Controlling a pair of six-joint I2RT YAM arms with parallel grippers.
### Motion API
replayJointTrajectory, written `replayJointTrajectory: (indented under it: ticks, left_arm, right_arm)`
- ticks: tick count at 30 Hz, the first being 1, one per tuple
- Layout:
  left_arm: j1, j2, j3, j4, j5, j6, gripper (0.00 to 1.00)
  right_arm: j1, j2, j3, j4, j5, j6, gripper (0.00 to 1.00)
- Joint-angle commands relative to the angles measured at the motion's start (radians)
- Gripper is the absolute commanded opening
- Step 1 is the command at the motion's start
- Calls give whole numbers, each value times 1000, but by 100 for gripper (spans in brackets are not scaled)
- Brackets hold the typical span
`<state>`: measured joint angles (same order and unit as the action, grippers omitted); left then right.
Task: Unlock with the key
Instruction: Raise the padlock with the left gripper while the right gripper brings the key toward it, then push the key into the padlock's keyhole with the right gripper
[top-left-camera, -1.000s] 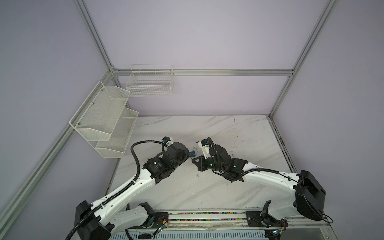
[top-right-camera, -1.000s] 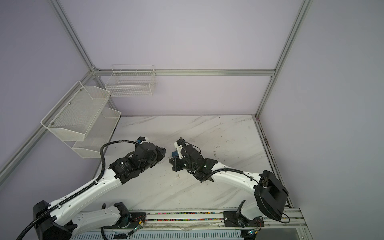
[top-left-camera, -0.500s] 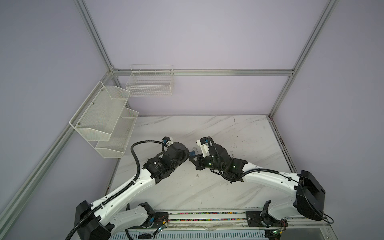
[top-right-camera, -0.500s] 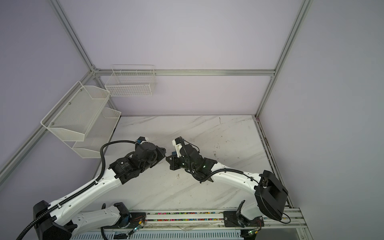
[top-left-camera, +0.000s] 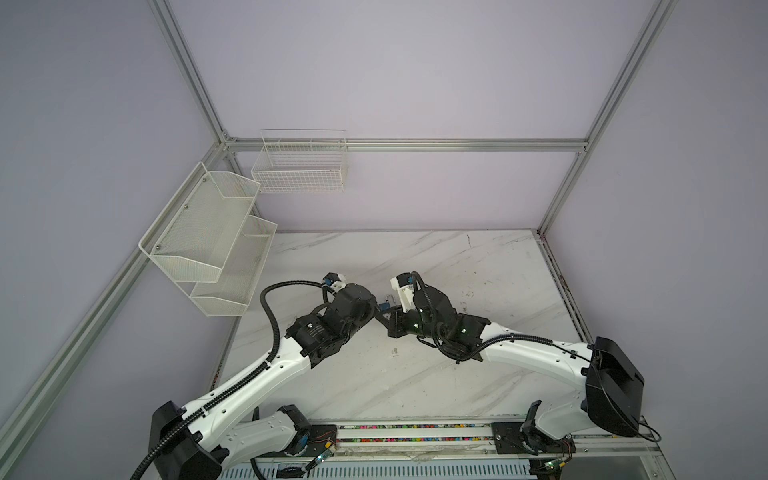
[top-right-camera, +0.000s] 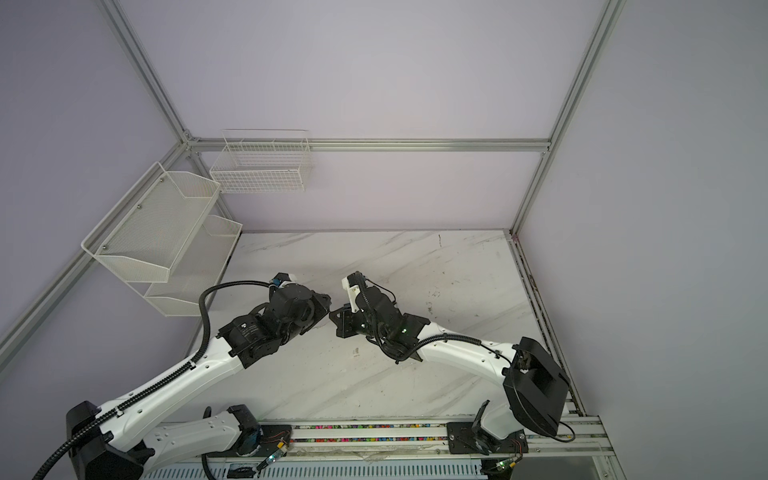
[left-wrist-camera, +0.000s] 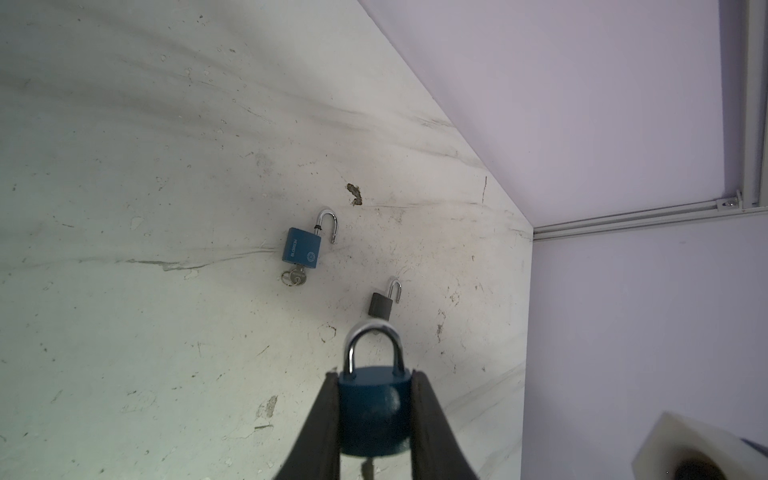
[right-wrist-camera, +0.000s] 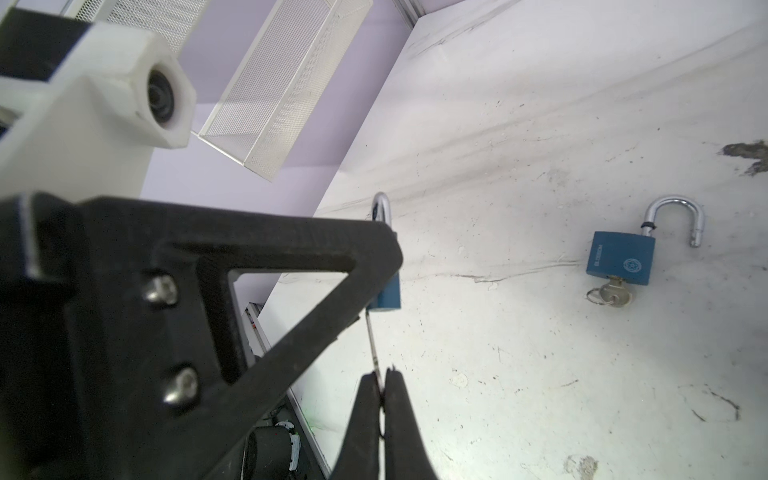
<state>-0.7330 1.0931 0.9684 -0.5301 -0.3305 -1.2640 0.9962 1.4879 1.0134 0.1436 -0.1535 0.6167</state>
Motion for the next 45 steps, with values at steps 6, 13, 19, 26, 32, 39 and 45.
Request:
replayJointTrajectory:
  ticks: [6, 13, 19, 26, 32, 39, 45]
  left_arm:
    - [-4, -37, -30, 45, -8, -13, 0]
    - [-4, -38, -36, 45, -15, -14, 0]
    - [-5, -44, -40, 45, -16, -16, 0]
    - [-5, -45, -38, 46, -8, -12, 0]
    - [-5, -41, -45, 47, -4, -18, 0]
    - [-4, -38, -43, 48, 3, -16, 0]
    - [-5, -34, -29, 53, 8, -24, 0]
  right_arm:
    - [6, -16, 11, 21, 38, 16, 0]
    - [7, -43, 11, -7, 60, 15, 0]
    - [6, -48, 16, -3, 61, 6, 0]
    - [5, -35, 20, -15, 73, 3, 0]
    - [-7, -47, 27, -25, 78, -2, 0]
    - [-13, -48, 36, -14, 75, -11, 0]
    - [-14, -17, 50, -2, 52, 11, 0]
